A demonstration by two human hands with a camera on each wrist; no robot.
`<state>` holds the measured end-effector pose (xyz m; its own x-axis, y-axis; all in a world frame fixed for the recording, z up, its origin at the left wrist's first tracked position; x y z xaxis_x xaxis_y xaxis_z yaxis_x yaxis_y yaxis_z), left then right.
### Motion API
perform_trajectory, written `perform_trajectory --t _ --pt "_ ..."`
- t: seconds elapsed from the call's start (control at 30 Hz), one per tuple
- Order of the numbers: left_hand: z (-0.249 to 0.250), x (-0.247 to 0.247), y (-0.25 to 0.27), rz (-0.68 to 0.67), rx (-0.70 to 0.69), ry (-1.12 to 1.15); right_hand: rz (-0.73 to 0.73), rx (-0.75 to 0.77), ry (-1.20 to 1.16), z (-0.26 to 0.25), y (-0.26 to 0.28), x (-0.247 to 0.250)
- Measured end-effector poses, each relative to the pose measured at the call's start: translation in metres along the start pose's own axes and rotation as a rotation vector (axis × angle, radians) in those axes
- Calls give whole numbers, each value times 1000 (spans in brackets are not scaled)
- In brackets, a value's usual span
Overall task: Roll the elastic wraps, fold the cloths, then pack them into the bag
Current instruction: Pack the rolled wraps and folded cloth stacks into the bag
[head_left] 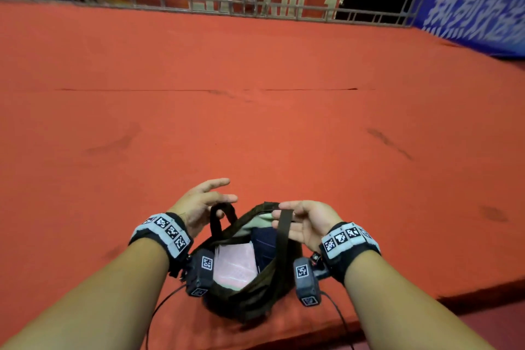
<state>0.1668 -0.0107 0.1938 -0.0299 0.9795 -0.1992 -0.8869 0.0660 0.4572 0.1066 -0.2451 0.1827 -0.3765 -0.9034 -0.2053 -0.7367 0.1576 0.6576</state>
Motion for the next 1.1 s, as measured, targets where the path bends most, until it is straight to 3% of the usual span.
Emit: perform_trajectory --t 0.2,0.43,0.53,0.7,0.93,1.1 --pt "37 -12 17 -44 -95 -36 -123 78 -18 -31 23 -30" --pt "77 -53 43 -188 -210 -38 -237 234 52 -76 54 -76" --pt "79 -65 46 -203 -230 -102 -217 272 68 -88 60 -81" --pt "73 -81 45 -222 -267 -216 -96 375 322 -96 45 -69" --pt "66 -91 33 -130 -345 -402 -99 416 548 -93 44 -79" --pt "76 -79 31 -88 -368 -365 -83 419 662 -93 45 -73"
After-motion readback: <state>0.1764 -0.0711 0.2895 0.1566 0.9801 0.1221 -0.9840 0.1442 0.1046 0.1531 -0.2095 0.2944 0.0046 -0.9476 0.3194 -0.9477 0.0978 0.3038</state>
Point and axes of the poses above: each hand's wrist, its own y-axis away from the middle knuckle, its own x-axis out of the back of the hand, z = x × y, the point moved 9 cm from there along -y, towards the middle knuckle, and after that the axes turned 13 degrees about z, right-handed, at the moved point
